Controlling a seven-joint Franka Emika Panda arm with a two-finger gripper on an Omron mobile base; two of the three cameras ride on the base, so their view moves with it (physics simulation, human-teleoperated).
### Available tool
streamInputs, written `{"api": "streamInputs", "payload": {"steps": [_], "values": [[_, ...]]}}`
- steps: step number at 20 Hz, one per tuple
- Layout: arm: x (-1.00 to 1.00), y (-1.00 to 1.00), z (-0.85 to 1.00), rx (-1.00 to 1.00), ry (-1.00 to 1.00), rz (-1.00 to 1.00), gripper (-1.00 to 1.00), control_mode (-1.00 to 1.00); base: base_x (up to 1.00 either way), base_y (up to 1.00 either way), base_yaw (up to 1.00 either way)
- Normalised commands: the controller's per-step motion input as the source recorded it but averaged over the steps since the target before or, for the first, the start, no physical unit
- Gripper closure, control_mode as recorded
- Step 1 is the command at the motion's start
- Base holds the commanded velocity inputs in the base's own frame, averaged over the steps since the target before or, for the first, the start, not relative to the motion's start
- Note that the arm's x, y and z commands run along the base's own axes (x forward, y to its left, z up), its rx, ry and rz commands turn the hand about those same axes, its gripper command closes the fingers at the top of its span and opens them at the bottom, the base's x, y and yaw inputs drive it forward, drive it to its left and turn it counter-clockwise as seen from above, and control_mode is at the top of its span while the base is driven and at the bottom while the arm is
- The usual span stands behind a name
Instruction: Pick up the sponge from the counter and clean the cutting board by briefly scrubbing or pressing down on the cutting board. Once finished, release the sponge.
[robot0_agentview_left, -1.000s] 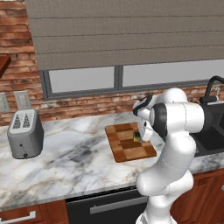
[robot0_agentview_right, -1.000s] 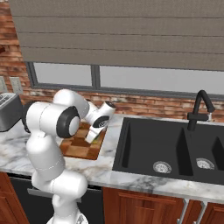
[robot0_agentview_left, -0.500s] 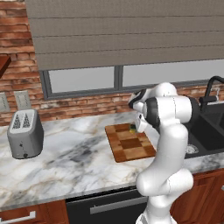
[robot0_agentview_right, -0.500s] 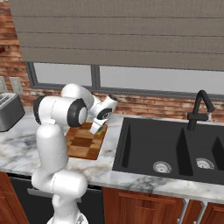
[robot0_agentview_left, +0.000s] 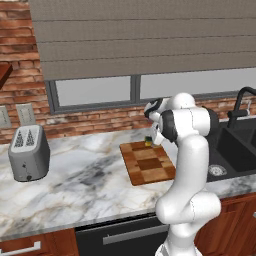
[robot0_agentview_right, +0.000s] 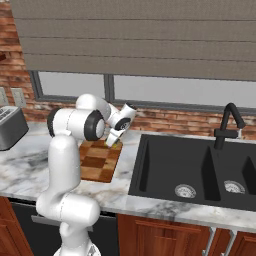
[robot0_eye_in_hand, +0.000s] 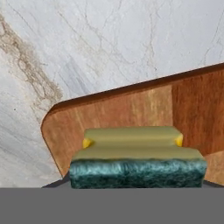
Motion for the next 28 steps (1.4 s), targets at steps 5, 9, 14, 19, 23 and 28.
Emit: {"api": "streamInputs", "payload": {"steps": [5,9,14,19,23,28], "values": [[0.02,0.24,-0.15,0.00,-0.01,0.00,1.00,-1.00,0.00,0.00,0.00],[0.00,0.42,-0.17,0.00,0.00,0.00,1.00,-1.00,0.00,0.00,0.00],[0.00,0.47,-0.18,0.00,0.00,0.00,1.00,-1.00,0.00,0.00,0.00],[0.00,0.57,-0.14,0.00,0.00,0.00,1.00,-1.00,0.00,0.00,0.00],[-0.04,0.64,-0.18,0.00,0.00,0.00,1.00,-1.00,0.00,0.00,0.00],[-0.10,0.67,-0.22,0.00,0.00,0.00,1.00,-1.00,0.00,0.00,0.00]]}}
